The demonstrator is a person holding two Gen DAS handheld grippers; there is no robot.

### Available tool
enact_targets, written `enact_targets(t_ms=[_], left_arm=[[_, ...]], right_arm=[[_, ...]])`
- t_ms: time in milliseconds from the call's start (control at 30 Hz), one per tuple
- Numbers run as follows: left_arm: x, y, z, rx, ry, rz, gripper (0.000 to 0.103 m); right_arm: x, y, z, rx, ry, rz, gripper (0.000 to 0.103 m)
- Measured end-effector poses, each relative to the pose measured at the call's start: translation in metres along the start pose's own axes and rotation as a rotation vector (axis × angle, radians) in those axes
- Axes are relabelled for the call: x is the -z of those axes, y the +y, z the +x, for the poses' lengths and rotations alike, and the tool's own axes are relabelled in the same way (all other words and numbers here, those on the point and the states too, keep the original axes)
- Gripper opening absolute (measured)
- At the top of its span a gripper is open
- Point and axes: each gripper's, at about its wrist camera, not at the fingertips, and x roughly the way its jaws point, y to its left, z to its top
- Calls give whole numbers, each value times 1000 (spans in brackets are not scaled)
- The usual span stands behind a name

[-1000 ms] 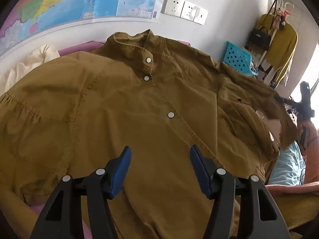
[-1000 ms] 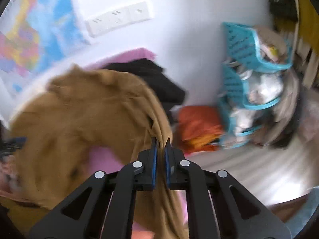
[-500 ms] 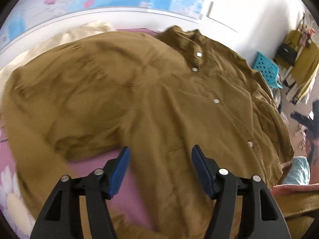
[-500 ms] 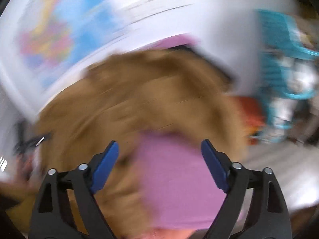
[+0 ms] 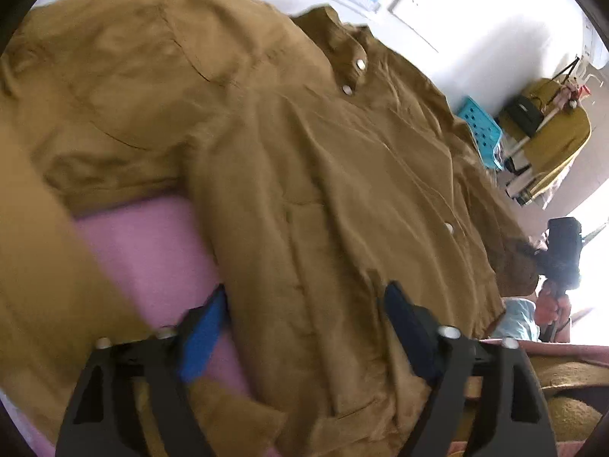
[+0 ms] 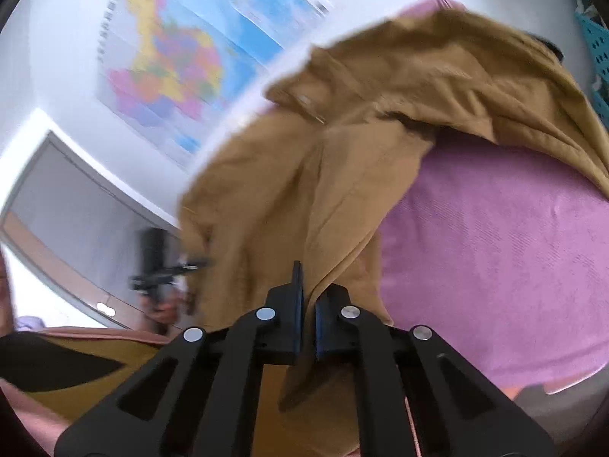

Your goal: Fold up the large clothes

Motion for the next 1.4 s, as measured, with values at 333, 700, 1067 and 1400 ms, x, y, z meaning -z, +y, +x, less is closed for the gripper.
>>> enact_targets(t_ms=[333, 700, 1067, 1400], left_arm=[[-11, 15, -28, -157, -23, -61, 8], [-15, -43, -56, -102, -167, 233, 43], [-32, -59, -52, -44, -219, 223, 44], [-45, -55, -84, -15, -364, 196, 56]], right_arm=[[38, -58, -13, 79, 58, 228, 18], [1, -170, -103, 166, -305, 546, 72], [-1, -250, -69, -33, -349, 845, 65], [-22, -223, -110, 52, -579, 678, 6]])
